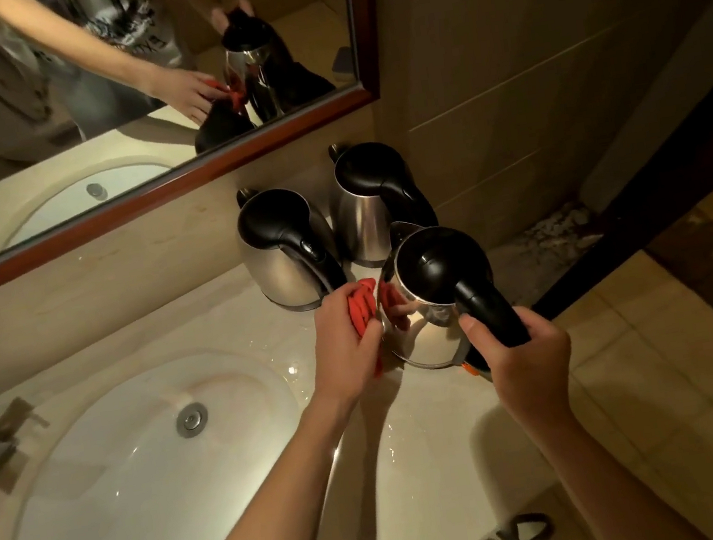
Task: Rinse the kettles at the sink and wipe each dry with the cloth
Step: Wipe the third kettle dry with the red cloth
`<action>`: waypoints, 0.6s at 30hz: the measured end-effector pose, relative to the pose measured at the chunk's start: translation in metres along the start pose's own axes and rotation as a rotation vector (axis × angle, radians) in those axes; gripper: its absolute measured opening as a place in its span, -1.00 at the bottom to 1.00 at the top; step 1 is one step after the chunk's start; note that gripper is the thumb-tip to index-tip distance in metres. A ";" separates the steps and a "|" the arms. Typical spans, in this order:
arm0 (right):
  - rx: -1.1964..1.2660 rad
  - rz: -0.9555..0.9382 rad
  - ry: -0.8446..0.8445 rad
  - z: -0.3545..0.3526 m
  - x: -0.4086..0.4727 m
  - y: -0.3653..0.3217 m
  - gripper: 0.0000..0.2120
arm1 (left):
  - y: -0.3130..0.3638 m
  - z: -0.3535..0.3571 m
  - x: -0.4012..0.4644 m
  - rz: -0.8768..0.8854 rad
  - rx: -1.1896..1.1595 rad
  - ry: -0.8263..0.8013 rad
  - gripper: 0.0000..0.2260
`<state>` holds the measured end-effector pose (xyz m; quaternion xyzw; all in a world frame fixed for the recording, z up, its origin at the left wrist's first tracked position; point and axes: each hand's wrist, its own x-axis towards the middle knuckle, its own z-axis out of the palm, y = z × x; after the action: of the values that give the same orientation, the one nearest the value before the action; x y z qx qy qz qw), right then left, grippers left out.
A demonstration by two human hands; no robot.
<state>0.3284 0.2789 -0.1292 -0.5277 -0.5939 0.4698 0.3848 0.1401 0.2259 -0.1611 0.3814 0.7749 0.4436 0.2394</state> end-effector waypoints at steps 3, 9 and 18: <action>-0.035 -0.006 0.010 0.001 -0.003 0.001 -0.81 | -0.019 -0.003 -0.003 -0.021 0.195 0.032 -0.66; -0.164 -0.144 0.146 -0.001 -0.010 -0.001 -0.47 | -0.056 -0.001 -0.010 -0.082 0.535 -0.026 -0.67; -0.446 -0.801 -0.158 0.022 -0.050 -0.007 -0.60 | -0.066 -0.035 -0.049 -0.040 0.724 -0.275 -0.09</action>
<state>0.3134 0.2265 -0.1263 -0.2894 -0.8649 0.1837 0.3666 0.1197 0.1477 -0.1994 0.4818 0.8494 0.0813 0.1995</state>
